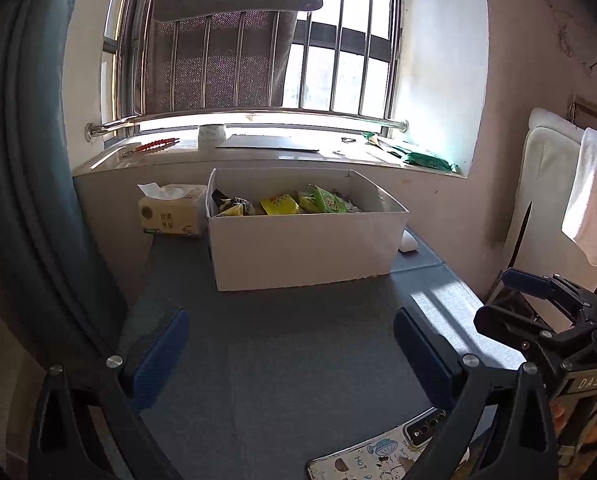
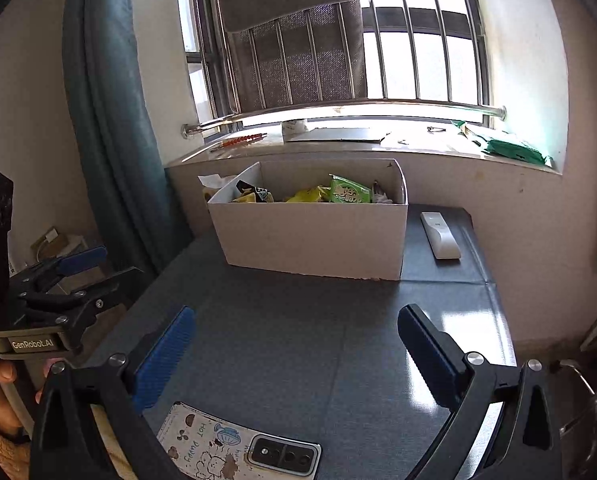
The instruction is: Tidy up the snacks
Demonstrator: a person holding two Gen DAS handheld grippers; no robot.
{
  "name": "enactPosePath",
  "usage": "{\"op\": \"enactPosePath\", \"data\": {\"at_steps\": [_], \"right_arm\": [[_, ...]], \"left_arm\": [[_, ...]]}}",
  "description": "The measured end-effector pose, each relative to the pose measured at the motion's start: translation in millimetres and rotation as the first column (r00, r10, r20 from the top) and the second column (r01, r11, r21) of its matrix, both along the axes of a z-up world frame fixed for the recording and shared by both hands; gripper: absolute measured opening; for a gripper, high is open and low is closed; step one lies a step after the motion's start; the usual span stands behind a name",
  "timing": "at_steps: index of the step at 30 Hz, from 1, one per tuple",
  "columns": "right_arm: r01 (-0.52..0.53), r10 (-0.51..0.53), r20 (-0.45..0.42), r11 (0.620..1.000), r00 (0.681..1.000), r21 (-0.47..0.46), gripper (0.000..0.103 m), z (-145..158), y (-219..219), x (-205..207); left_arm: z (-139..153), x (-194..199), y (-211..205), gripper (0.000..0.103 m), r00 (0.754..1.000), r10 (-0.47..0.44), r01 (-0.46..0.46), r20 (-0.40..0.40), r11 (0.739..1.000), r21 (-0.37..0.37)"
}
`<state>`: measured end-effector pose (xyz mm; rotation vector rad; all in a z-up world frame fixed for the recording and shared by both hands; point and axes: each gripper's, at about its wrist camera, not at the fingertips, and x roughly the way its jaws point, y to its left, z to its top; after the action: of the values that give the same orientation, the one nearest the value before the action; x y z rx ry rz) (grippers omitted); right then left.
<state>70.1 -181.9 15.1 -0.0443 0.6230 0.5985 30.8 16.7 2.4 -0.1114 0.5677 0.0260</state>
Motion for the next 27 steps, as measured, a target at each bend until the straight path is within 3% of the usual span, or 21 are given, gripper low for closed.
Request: {"op": "enactPosePath", "data": {"at_steps": [27], "right_arm": [[-0.021, 0.021, 0.011, 1.000, 1.000, -0.024, 0.103, -3.0, 7.6, -3.8]], "left_arm": [[-6.2, 3.4, 0.7, 0.103, 1.000, -0.006, 0.006, -0.029, 1.000, -0.007]]}}
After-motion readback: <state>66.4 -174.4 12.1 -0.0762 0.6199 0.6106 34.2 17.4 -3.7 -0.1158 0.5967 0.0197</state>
